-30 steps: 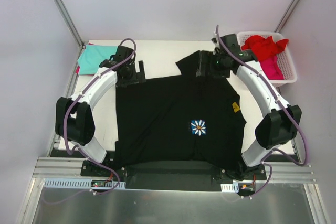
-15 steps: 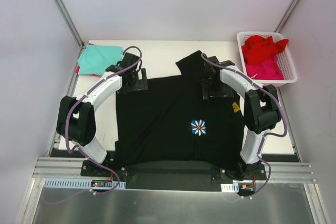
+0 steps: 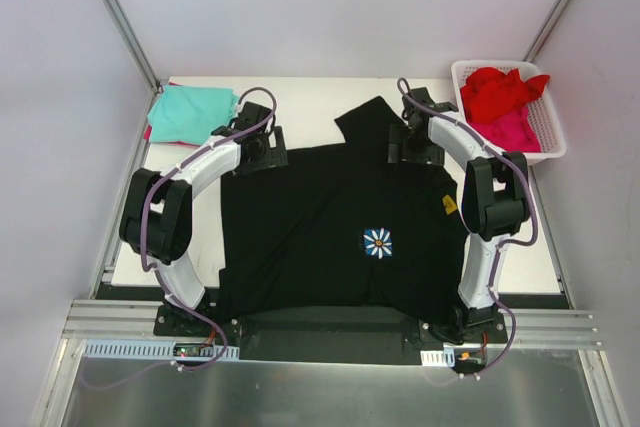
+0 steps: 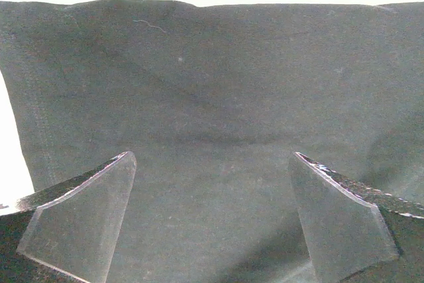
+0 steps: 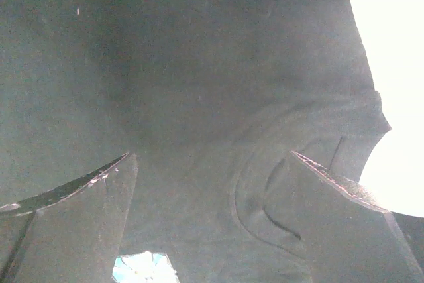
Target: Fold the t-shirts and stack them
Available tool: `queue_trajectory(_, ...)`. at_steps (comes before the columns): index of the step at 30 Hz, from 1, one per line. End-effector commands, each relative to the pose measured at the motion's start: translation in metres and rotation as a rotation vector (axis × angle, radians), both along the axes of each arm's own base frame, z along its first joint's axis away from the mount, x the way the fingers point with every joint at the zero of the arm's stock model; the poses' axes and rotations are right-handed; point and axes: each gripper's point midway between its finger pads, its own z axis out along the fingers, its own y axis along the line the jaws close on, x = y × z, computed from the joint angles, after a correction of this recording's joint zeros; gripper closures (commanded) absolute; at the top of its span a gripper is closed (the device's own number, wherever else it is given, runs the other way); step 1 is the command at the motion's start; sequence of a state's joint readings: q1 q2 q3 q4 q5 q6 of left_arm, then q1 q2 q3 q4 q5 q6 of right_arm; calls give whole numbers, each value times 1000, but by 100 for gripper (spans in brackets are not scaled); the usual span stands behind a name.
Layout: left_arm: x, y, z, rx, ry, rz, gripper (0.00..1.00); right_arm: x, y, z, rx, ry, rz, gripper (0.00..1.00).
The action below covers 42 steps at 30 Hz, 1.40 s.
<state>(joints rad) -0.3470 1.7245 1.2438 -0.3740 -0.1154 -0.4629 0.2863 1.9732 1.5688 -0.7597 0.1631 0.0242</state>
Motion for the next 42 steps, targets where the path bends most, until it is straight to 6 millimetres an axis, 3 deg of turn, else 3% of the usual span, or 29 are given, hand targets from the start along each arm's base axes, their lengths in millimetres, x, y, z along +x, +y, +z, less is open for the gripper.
queue_trajectory(1,9,-3,-11,-12,5,27,1,31,5,9,73,-62,-2,4)
queue_trajectory(12,11,2,-42,20,61,69,1,54,-3,22,143,-108,-31,4)
queue_trajectory(24,7,22,-66,59,153,119,1,63,3,8,177,-110,-39,4)
queue_trajectory(36,29,27,-71,41,150,115,1,86,19,7,265,-129,-23,4)
queue_trajectory(42,39,27,-72,37,146,109,1,91,12,-13,221,-90,-39,4)
